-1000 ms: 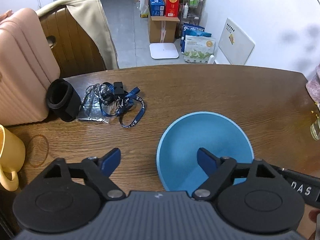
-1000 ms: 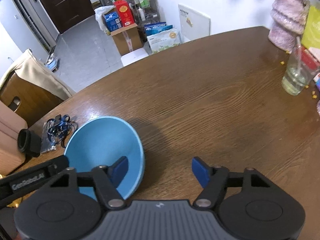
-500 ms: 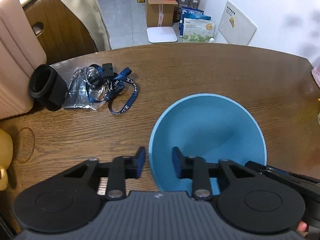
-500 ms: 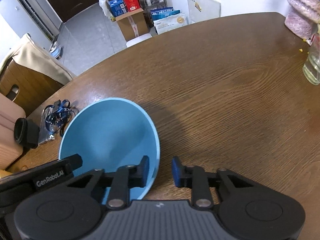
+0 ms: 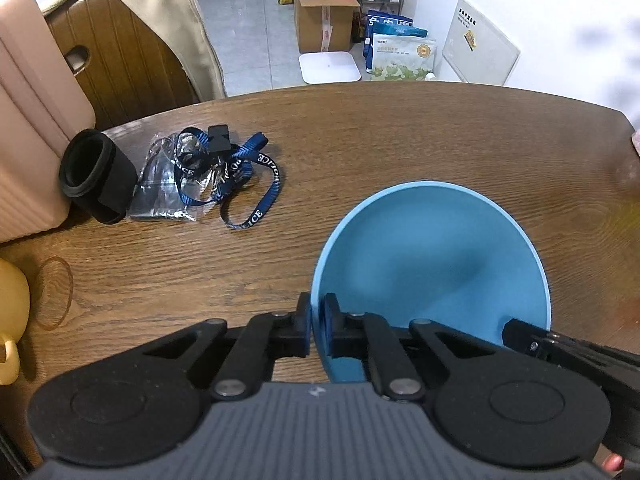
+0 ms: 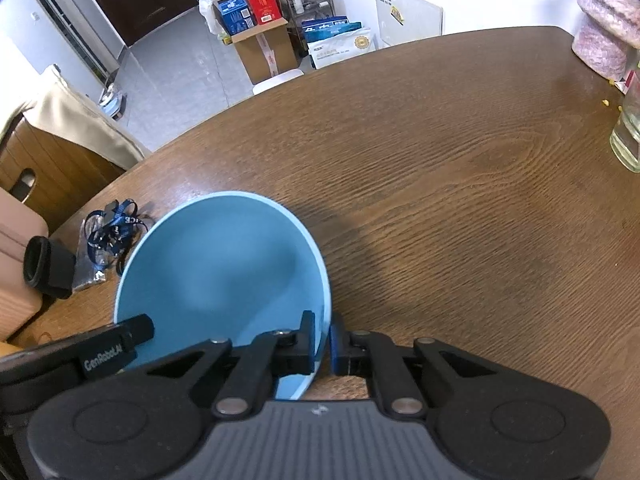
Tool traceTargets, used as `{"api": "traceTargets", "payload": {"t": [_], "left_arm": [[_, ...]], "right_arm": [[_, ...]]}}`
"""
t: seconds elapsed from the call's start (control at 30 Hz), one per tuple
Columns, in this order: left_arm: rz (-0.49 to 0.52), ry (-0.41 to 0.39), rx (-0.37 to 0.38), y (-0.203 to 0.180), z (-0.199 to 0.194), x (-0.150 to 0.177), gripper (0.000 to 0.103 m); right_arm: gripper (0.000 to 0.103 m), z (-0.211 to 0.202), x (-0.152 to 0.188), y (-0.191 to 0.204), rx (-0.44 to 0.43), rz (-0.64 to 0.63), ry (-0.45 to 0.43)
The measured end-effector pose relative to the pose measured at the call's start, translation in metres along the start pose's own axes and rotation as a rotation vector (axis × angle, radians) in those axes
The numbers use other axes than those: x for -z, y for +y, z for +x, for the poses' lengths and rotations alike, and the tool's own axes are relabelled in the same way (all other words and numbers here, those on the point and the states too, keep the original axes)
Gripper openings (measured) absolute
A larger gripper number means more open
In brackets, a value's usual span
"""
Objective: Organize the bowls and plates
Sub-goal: 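Close both grippers on the rim of the lone blue bowl, then lift the held blue bowl with both grippers and carry it toward the bowl stack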
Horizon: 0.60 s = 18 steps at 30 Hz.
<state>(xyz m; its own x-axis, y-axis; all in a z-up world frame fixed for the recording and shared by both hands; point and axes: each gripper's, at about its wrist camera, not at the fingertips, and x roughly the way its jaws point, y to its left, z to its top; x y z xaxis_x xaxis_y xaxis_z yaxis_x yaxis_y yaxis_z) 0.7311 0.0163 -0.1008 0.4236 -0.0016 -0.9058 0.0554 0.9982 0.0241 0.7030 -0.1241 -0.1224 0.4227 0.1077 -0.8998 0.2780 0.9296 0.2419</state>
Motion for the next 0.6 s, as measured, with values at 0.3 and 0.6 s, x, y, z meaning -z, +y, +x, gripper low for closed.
{"api": "traceTargets", "payload": {"t": [0.3, 0.6], "left_arm": [[-0.005, -0.024, -0.003, 0.004, -0.012, 0.002, 0.007], [-0.003, -0.057, -0.003, 0.006, -0.036, 0.010, 0.007]], "right_arm": [[0.007, -0.013, 0.004, 0.005, -0.001, -0.018, -0.026], [0.007, -0.037, 0.014, 0.005, -0.006, -0.028, -0.052]]}}
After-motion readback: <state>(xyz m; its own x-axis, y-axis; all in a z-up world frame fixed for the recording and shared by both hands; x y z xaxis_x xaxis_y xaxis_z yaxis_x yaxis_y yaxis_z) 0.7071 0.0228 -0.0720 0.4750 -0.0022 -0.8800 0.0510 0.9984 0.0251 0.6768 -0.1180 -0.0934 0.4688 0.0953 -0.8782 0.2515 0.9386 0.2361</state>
